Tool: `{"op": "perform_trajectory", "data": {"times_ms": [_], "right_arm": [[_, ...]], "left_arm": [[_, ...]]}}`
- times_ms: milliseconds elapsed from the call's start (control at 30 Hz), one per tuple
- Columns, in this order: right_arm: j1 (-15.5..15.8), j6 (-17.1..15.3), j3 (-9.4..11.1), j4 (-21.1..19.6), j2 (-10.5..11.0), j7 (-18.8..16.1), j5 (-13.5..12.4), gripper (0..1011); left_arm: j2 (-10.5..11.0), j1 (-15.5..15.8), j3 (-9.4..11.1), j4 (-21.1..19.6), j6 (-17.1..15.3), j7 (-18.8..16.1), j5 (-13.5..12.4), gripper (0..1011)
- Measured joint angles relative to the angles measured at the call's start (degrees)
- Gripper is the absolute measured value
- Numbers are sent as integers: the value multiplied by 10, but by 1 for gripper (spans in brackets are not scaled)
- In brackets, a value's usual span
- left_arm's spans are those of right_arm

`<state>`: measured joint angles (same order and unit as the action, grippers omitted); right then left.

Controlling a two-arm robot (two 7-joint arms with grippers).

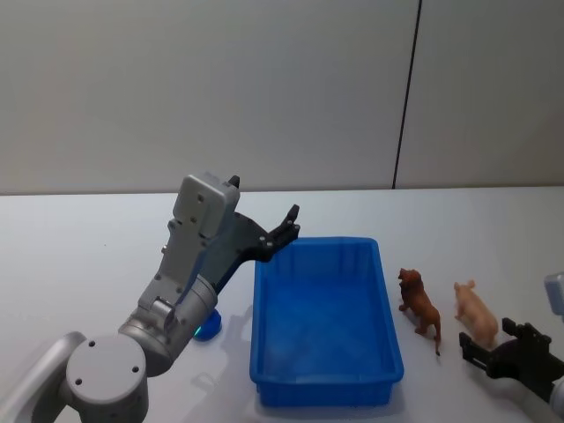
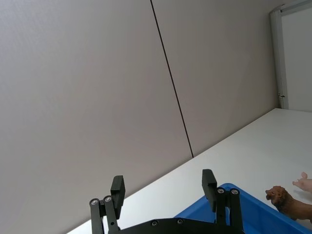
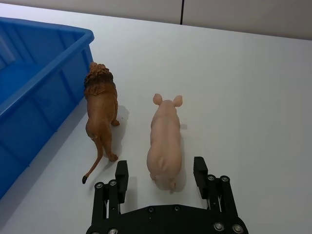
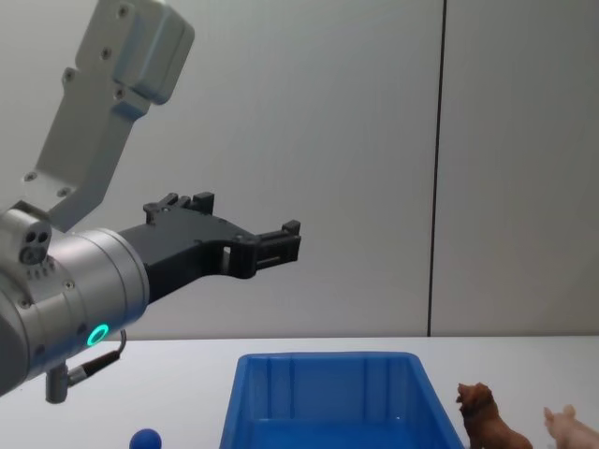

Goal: Pick up the two dolls from the table and place them into the box.

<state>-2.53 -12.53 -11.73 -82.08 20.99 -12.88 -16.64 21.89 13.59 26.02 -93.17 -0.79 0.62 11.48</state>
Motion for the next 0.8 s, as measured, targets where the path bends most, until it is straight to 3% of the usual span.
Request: {"op": "perform_trajectory", "data": {"times_ms": [533, 800], "right_arm": [[-17, 8, -1, 20, -10, -2, -6, 378], [-19, 24, 1, 17, -10, -1, -7, 378]], "left_arm": [[0, 0, 0, 0, 0, 0, 0, 1001], [0, 0, 0, 0, 0, 0, 0, 1001]]}}
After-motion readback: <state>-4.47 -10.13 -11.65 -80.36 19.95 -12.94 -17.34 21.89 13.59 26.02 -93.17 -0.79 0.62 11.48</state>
